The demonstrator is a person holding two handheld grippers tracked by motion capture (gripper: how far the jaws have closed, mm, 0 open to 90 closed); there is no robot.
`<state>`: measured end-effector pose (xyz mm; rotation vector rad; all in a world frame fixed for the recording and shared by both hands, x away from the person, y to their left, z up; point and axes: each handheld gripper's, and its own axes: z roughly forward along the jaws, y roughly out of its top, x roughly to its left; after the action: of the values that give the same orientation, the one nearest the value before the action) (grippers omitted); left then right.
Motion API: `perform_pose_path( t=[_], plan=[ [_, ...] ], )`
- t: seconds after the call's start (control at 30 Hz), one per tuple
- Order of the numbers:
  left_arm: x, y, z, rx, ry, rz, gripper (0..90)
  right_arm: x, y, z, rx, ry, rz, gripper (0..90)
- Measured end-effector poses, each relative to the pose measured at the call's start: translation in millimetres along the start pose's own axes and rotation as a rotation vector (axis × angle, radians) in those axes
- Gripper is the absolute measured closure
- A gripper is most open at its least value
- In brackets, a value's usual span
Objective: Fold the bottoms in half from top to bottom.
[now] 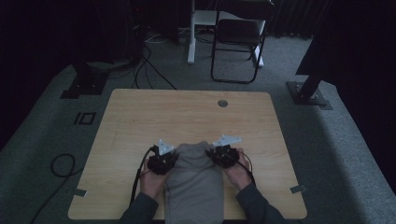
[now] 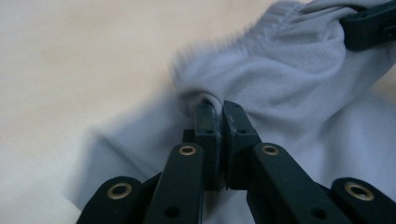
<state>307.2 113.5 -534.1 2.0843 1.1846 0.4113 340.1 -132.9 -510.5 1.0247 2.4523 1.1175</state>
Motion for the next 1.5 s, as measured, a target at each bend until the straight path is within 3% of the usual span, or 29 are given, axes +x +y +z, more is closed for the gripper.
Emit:
perform_pose_path(
  t=[0.07,0.1,0.13,0.2,0.3,0.47,0.63,0.8,0.93,1.03,1.1,1.23,1.4,1.5],
  plan=[
    [-1.3,-5.0,4.5,0.016,0.004,0.006,86.4,4.2,-10.0,6.7,0.032,-0.007,-0.013,86.0],
    [-0.4,-9.2,7.0,-0.012,0.007,0.003,86.4,6.0,-14.6,10.6,0.048,-0.022,-0.022,86.0],
    [-0.8,-7.4,8.8,-0.011,0.027,0.021,86.5,6.2,-23.8,21.9,0.084,-0.030,-0.012,85.8],
    [-1.4,-3.6,15.1,-0.023,0.074,0.069,86.5,3.1,-22.7,26.1,0.069,-0.030,-0.005,85.7],
    [6.4,6.3,23.3,-0.016,0.076,0.043,86.7,-4.7,-16.7,33.3,0.063,-0.039,0.023,85.9],
    [20.0,18.1,36.3,-0.034,0.077,0.037,86.7,-16.5,-11.7,41.6,0.038,-0.044,0.030,86.0],
    [31.3,40.9,55.2,-0.015,0.108,0.049,86.7,-38.0,3.2,55.4,0.041,-0.060,0.048,86.0],
    [42.3,55.5,68.4,-0.015,0.112,0.013,86.7,-60.9,21.8,71.8,0.052,-0.077,0.093,86.0],
    [49.4,65.0,75.6,-0.006,0.122,-0.007,86.7,-67.0,29.8,78.1,0.065,-0.090,0.109,85.9],
    [52.1,70.5,78.5,0.003,0.136,-0.024,86.6,-70.0,36.8,84.0,0.072,-0.098,0.092,85.7],
    [53.7,73.2,75.6,0.012,0.131,-0.046,86.6,-74.2,38.0,83.7,0.069,-0.079,0.103,85.6],
    [50.3,79.9,59.2,-0.034,0.127,-0.028,86.7,-74.6,41.5,69.2,0.023,-0.083,0.115,85.6],
    [32.1,98.4,11.1,-0.149,0.103,0.021,86.8,-63.4,58.8,27.4,-0.078,-0.100,0.064,85.7],
    [13.2,98.3,-24.4,-0.204,0.077,0.063,86.8,-50.0,64.6,-4.5,-0.132,-0.088,0.017,85.7]
  ],
)
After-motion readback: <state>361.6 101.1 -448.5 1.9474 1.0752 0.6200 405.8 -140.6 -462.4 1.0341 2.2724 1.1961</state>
